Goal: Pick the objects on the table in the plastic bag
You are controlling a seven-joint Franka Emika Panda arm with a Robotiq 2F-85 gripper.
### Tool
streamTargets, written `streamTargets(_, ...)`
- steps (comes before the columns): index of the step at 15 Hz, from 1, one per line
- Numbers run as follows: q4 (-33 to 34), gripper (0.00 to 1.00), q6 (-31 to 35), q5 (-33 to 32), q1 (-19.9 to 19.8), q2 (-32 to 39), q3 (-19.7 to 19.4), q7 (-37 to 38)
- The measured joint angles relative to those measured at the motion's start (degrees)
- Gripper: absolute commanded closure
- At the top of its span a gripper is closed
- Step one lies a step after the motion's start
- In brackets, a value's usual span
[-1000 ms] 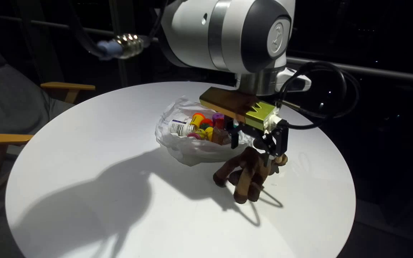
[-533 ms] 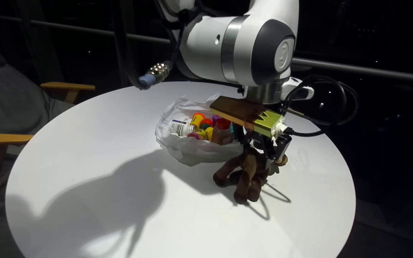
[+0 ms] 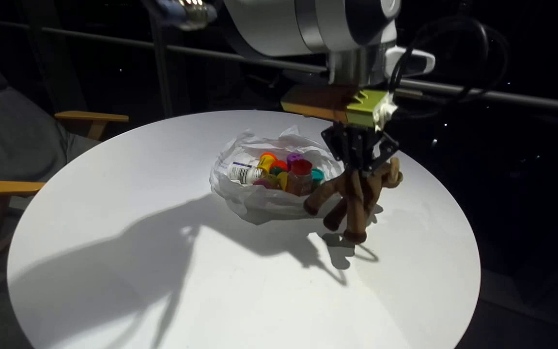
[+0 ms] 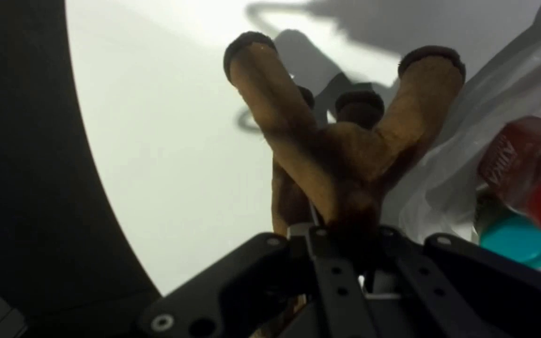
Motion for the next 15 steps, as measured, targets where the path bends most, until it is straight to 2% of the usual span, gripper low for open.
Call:
streamTargets(3,-3.6,0.96,0.1,-9.1,5.6,-7.2,-2.2,5.1)
streamTargets(6,-6.0,0.96,0.3,-15.4,9.9,-12.8,-0.6,7.6)
streamTargets(10,-6.9,0.96,5.3,-14.9,10.1,-13.7,5.5,4.0)
streamTargets(15,-7.1,0.97,14.5,-4.4,5.9,-8.4,12.0,-9.0)
